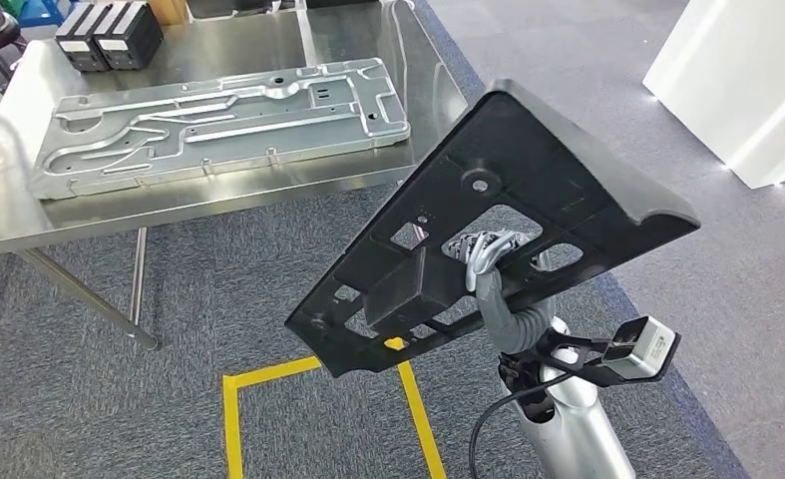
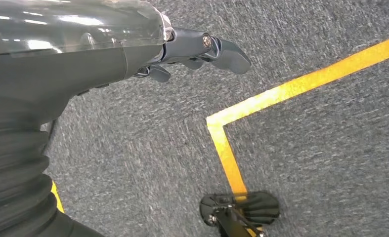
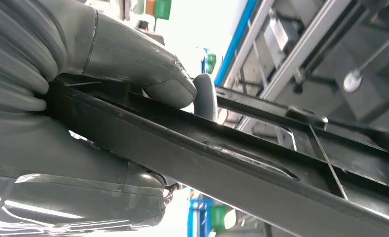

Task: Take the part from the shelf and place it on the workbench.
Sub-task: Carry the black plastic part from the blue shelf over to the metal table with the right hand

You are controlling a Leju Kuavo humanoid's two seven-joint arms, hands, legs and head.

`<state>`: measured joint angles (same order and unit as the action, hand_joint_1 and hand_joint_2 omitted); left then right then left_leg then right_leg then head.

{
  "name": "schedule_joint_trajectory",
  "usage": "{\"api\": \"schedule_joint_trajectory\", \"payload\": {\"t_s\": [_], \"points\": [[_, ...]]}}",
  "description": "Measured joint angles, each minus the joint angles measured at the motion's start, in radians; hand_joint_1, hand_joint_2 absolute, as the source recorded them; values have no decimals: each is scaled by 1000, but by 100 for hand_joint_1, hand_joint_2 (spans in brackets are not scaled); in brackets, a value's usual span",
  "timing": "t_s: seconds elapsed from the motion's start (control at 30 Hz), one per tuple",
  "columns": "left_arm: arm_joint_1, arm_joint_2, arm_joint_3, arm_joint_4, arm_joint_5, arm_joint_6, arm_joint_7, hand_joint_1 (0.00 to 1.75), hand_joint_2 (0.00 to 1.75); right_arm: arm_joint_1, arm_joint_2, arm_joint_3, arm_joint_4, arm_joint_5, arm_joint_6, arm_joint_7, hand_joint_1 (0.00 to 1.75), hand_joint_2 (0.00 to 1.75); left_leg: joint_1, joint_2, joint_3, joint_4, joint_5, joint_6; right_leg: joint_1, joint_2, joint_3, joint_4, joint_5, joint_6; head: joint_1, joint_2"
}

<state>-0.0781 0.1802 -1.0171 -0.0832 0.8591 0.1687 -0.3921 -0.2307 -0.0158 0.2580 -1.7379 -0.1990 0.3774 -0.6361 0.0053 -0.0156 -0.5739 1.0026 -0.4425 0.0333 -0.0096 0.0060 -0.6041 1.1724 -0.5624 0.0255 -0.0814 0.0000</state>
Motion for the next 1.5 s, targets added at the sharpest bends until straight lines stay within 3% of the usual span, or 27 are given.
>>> {"api": "schedule_joint_trajectory", "payload": {"t_s": [0.07,0.1,0.13,0.2,0.23,0.3,0.37,0.4,0.43,0.5,0.57,0.6,0.63,0.67,0.73,0.77,0.9,0.97,1.07,1.1,1.13,1.23,1.27,1.3,1.33,1.43,1.5], "points": [[1,-1,-2,0,0,-2,0,0,175,0,0,0,3,6,-4,2,175,175,1,-11,8,1,-9,1,-5,0,-78,104,-34,8,0,0],[1,-1,-3,0,0,-3,0,0,175,0,-1,0,4,8,-8,4,175,175,2,-19,14,1,-15,0,-7,0,-100,118,-28,11,0,0],[2,-2,-3,0,0,-5,0,0,175,0,-1,0,5,10,-10,6,175,175,3,-27,22,2,-21,-2,-10,0,-103,95,0,14,0,0],[1,-2,-4,0,0,-8,1,0,175,-2,-2,-1,5,13,-14,10,175,175,7,-44,41,2,-36,-10,-15,11,-67,-31,96,18,0,0],[-1,-2,-5,0,0,-9,1,0,175,-3,-3,-1,5,13,-14,12,175,175,8,-51,48,3,-43,-14,-16,17,-48,-93,124,15,0,0],[-1,-2,-7,0,0,-11,1,0,175,-5,-4,-3,3,4,-12,17,175,175,8,-60,52,5,-51,-27,-12,23,-33,-149,141,-1,1,0],[2,-2,-11,0,0,-12,2,0,175,-6,-4,-5,0,-9,-9,21,175,175,8,-60,57,7,-55,-39,-10,18,-25,-155,139,-19,1,0],[2,-1,-13,0,0,-12,2,0,175,-7,-4,-5,-2,-14,-7,22,175,175,9,-50,56,21,-57,-43,-11,16,-15,-160,138,-27,1,0],[1,-1,-15,0,0,-12,2,0,175,-8,-4,-5,-4,-17,-5,22,175,175,9,-36,44,48,-63,-47,-12,13,-4,-163,134,-34,1,0],[-5,-1,-19,0,0,-12,1,0,175,-8,-3,-5,-6,-18,-2,22,175,175,10,-7,-17,158,-92,-54,-10,7,13,-167,125,-44,1,0],[-6,-1,-22,0,0,-11,2,0,175,-3,-3,-5,-6,-18,0,22,175,175,10,2,-97,271,-139,-58,-7,3,25,-167,112,-46,1,0],[-4,-2,-23,0,0,-11,3,0,175,0,-3,-5,-6,-18,0,22,175,175,10,4,-121,293,-148,-57,-6,3,33,-167,105,-46,1,0],[-2,-2,-25,0,0,-11,3,0,175,3,-3,-5,-6,-18,0,21,175,175,10,5,-130,280,-135,-55,-5,2,42,-167,98,-46,1,0],[0,-2,-26,0,0,-10,4,0,175,6,-3,-5,-6,-18,0,20,175,175,11,6,-121,233,-99,-53,-5,2,53,-167,90,-44,1,0],[0,-2,-27,0,0,-9,4,0,175,7,-3,-5,-6,-17,0,17,175,175,8,8,-84,102,-9,-47,-3,1,73,-166,74,-38,1,0],[0,-2,-27,0,0,-8,4,0,175,8,-3,-5,-6,-16,0,15,175,175,6,9,-69,57,11,-42,-2,1,78,-165,66,-33,1,0],[1,-1,-28,0,0,-4,4,0,175,9,-2,-5,-6,-10,-2,9,175,175,1,6,-42,22,19,-18,-2,0,92,-142,51,-8,1,0],[-2,0,-28,0,0,-2,3,0,175,6,-2,-5,-7,-8,-7,6,175,175,3,4,-24,19,13,-8,-4,-2,65,-81,32,0,1,0],[-4,0,-28,0,0,-1,3,0,175,6,-2,-5,-6,-4,-12,5,175,175,1,2,-11,18,-4,1,-5,-3,-53,92,-34,6,1,0],[-3,-1,-28,0,0,-1,3,0,175,7,-2,-5,-6,-2,-13,5,175,175,0,1,-5,18,-10,2,-4,-3,-85,122,-40,6,1,0],[-2,-1,-28,0,0,-1,3,0,175,8,-2,-5,-6,-1,-13,5,175,175,-2,0,4,18,-18,2,-3,-3,-100,118,-26,4,1,0],[-3,-3,-28,0,0,-1,3,0,175,8,-1,-5,-6,0,-13,5,175,175,-5,-3,38,18,-42,-2,7,-3,-60,-52,102,-17,1,0],[-4,-3,-29,0,0,-1,3,0,175,8,-1,-5,-6,0,-13,5,175,175,-5,-4,45,17,-49,-6,12,-4,-44,-103,125,-24,2,0],[-5,-4,-29,0,0,-1,3,0,175,8,-1,-5,-6,1,-13,5,175,175,-6,-5,50,15,-55,-11,17,-4,-35,-133,138,-30,2,0],[-4,-4,-29,0,0,-1,3,0,175,8,-1,-5,-6,1,-13,5,175,175,-6,-5,55,15,-56,-17,19,-4,-30,-143,132,-35,2,0],[-5,-3,-29,0,0,-1,2,0,175,6,1,-5,-6,1,-13,5,175,175,-6,-2,61,39,-58,-32,14,-5,2,-166,131,-50,2,0],[-8,-2,-29,0,0,-1,2,0,175,4,4,-5,-6,1,-12,5,175,175,-2,3,19,123,-86,-39,11,-8,24,-175,123,-58,2,0]]}}
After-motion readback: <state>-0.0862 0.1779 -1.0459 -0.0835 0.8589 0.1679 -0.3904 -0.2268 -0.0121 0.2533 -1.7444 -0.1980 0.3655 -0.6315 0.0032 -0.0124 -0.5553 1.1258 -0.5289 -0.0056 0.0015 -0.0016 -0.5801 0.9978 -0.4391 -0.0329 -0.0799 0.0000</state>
